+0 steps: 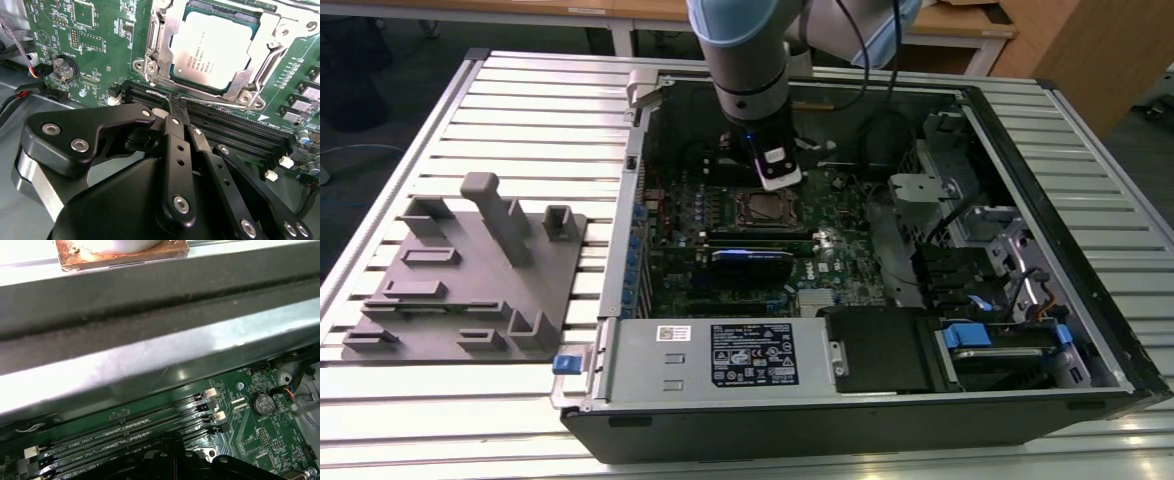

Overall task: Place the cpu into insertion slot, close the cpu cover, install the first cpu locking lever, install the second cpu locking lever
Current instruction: 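Install the first cpu locking lever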

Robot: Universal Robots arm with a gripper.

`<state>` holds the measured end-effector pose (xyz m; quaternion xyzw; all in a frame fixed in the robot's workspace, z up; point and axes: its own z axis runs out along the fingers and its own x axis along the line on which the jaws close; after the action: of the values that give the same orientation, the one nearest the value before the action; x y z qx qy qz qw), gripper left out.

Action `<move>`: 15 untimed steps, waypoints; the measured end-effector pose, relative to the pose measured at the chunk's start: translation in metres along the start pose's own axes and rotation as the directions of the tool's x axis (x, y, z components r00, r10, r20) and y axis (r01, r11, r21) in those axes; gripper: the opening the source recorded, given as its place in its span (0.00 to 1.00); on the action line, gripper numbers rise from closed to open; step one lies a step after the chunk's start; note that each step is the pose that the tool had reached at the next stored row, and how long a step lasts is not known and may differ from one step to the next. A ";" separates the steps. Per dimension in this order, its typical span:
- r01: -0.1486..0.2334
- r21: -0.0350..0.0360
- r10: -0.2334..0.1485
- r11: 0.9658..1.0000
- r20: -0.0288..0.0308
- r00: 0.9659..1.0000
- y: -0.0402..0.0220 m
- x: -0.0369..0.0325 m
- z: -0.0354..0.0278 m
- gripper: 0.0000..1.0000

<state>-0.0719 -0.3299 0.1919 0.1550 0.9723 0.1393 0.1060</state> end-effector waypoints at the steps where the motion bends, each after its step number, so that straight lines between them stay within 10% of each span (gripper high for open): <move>1: 0.000 -0.001 0.000 1.000 0.002 1.000 -0.0002 0.0004 0.0000 0.11; 5: 0.004 -0.005 -0.004 1.000 0.014 1.000 -0.0008 0.0017 0.0010 0.11; 15: 0.004 -0.006 -0.003 1.000 0.014 1.000 -0.0035 0.0009 0.0006 0.11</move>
<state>-0.0735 -0.3327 0.1901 0.1540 0.9713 0.1410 0.1137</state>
